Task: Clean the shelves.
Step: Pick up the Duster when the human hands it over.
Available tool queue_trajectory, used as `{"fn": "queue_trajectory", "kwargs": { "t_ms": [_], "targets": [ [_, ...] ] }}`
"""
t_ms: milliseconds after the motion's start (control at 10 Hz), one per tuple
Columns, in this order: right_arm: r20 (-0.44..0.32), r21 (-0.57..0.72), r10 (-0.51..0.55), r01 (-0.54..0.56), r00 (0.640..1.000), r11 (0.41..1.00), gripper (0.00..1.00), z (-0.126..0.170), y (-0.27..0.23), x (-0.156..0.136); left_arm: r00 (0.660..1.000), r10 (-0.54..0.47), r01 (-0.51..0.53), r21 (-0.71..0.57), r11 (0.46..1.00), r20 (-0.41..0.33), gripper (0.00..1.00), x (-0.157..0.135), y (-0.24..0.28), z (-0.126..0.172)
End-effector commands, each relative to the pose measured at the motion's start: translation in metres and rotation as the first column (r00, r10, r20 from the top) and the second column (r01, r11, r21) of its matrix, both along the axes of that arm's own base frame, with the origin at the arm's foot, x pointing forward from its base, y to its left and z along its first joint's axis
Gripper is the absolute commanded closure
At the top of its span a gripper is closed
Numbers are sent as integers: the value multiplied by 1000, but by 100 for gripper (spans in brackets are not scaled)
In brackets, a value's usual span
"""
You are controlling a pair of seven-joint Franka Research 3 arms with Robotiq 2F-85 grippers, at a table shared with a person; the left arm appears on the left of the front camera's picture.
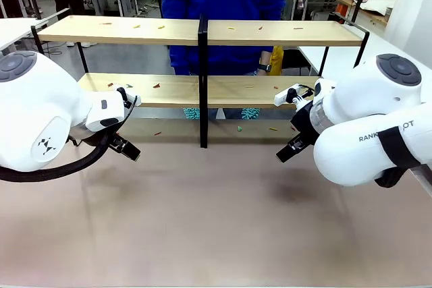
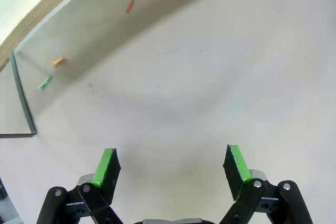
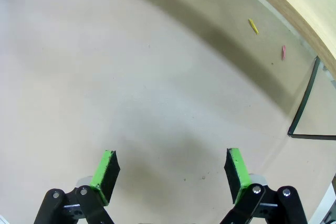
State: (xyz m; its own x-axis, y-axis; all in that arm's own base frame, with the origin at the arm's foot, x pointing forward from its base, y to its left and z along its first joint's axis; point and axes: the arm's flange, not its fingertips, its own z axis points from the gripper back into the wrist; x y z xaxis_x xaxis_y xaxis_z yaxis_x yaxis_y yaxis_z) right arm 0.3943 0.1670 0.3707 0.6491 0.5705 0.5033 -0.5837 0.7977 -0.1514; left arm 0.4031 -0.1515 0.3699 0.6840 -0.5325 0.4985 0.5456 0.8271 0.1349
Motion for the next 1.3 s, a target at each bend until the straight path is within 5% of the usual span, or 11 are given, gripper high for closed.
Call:
{"fn": "queue_trajectory", "kwargs": {
  "t_ms": [0,1200],
  "targets": [
    [0,1,0,0,1000,1000,0,0,0,0,1000,-1,1,0,1000,0,0,0,0,0],
    [0,0,0,0,1000,1000,0,0,0,0,1000,0,0,0,1000,0,0,0,0,0]
  ]
}}
